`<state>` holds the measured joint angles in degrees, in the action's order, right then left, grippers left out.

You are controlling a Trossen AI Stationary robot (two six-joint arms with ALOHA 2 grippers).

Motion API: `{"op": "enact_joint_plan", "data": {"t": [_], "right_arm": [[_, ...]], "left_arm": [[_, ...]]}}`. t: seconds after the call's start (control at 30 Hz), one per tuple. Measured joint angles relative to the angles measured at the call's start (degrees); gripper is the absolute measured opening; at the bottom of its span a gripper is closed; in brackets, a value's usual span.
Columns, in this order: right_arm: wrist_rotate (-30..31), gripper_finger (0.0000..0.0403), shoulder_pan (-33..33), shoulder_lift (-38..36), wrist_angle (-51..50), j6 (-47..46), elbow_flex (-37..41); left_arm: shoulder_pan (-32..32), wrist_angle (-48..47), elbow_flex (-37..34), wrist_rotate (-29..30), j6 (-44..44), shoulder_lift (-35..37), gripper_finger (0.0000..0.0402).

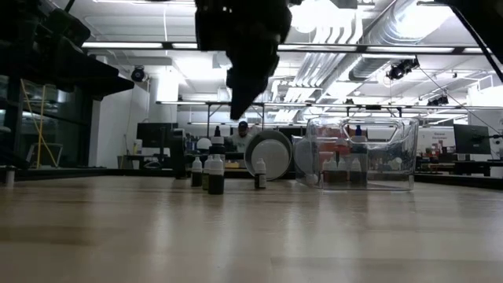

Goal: Pick & Place food coloring
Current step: Put the small green food coloring bottle into the transparent bin

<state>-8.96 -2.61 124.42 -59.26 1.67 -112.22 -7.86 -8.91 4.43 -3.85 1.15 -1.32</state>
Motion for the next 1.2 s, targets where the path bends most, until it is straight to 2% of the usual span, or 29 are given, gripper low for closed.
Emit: {"op": "enact_joint_plan", "data": {"t": [0.27, 0.67, 1.1, 1.2], "right_arm": [[4.7, 0.0119, -0.9, 2.9, -0.6, 4.6, 0.0], [5.2, 0.0201, -1.4, 5.1, 2.3, 6.3, 0.0], [5.8, 0.0206, -2.1, 8.1, 7.4, 6.3, 0.0], [7.8, 0.0206, -2.1, 8.1, 7.3, 6.2, 0.0]], "left_arm": [[0.0, 0.0, 0.0, 0.0, 0.0, 0.0, 0.0278], [0.0, 0.0, 0.0, 0.0, 0.0, 0.0, 0.0278], [0.0, 0.0, 0.0, 0.0, 0.0, 0.0, 0.0278], [0.0, 0.0, 0.0, 0.0, 0.0, 0.0, 0.0278]]}}
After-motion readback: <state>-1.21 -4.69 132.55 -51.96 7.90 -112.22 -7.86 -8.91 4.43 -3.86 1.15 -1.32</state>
